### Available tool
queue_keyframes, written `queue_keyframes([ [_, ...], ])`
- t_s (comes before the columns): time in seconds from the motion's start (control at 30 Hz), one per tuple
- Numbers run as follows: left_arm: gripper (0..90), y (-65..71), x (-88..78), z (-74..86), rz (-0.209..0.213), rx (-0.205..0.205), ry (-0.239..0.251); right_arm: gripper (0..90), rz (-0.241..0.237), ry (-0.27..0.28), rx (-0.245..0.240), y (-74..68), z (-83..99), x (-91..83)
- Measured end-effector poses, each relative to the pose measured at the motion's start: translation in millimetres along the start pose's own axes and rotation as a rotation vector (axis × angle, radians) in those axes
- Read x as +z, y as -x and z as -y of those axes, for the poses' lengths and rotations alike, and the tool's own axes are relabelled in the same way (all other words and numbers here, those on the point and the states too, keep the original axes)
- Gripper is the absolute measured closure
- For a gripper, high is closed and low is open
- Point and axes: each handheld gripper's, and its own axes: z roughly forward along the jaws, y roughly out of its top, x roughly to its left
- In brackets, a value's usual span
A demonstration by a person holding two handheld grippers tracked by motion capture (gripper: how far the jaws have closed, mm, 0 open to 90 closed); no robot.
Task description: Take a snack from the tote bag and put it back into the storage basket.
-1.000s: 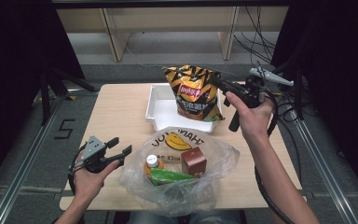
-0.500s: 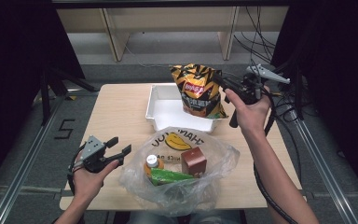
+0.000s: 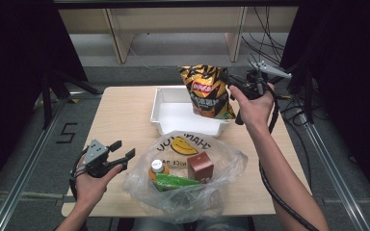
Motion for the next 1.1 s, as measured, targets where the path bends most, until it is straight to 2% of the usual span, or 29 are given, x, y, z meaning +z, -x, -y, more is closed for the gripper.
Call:
queue_keyframes([
  [0.1, 35.9, -0.9, -0.8, -0.3, 0.0, 0.004, 0.005, 90.0, 0.008, -0.001, -0.002, 3.1, -1.6, 3.9],
  [0.13, 35.9, -1.7, -0.2, -0.3, 0.005, 0.006, 0.016, 90.0, 0.015, -0.003, 0.01, 2.9, -1.6, 6.0],
  [0.17, 35.9, -2.6, -0.5, -0.5, 0.007, 0.012, 0.015, 90.0, 0.016, 0.001, 0.001, 3.6, -1.6, 7.9],
  [0.23, 35.9, -2.0, -1.9, -0.5, -0.005, 0.001, 0.007, 90.0, 0.019, -0.004, 0.024, 4.1, -0.8, 11.2],
  [0.3, 35.8, -1.9, -1.9, -0.3, -0.005, 0.001, 0.005, 90.0, 0.02, -0.002, 0.015, 7.3, -0.4, 14.7],
  [0.37, 35.8, -1.8, -1.1, -0.1, 0.002, 0.01, 0.006, 90.0, 0.033, -0.022, 0.035, 8.5, 0.4, 17.0],
  [0.57, 35.8, -1.6, -0.6, 0.2, 0.008, 0.004, 0.015, 90.0, 0.036, -0.023, 0.038, 16.5, 1.5, 24.1],
  [0.73, 35.8, -1.3, -1.6, 0.8, 0.001, 0.012, 0.002, 90.0, 0.047, -0.026, 0.046, 22.3, -1.7, 28.6],
  [0.8, 35.8, -0.3, -1.9, 0.8, 0.001, 0.004, 0.006, 90.0, 0.057, -0.037, 0.068, 23.3, -2.0, 29.8],
  [0.83, 35.8, -0.9, -1.3, 0.9, 0.011, 0.013, 0.016, 90.0, 0.058, -0.036, 0.055, 26.3, -1.7, 31.9],
  [0.87, 35.8, -0.7, -2.5, 0.8, 0.003, 0.017, 0.007, 90.0, 0.069, -0.039, 0.052, 27.9, -1.4, 32.5],
  [0.9, 35.8, -0.9, -1.8, 1.2, 0.01, 0.017, 0.014, 90.0, 0.068, -0.045, 0.085, 26.9, -0.7, 32.9],
  [0.97, 35.8, -0.1, -2.6, 1.8, 0.0, 0.01, -0.001, 90.0, 0.073, -0.045, 0.063, 31.0, 0.9, 36.1],
  [1.0, 35.8, -0.1, -2.0, 2.2, 0.002, 0.01, 0.0, 90.0, 0.075, -0.047, 0.078, 30.6, 1.4, 36.6],
  [1.03, 35.8, 0.3, -1.9, 2.4, 0.002, 0.005, 0.0, 90.0, 0.079, -0.049, 0.06, 32.6, 1.7, 38.0],
  [1.1, 35.8, 0.6, -1.8, 2.5, 0.002, 0.005, 0.0, 90.0, 0.083, -0.051, 0.06, 33.3, 2.0, 39.6],
])
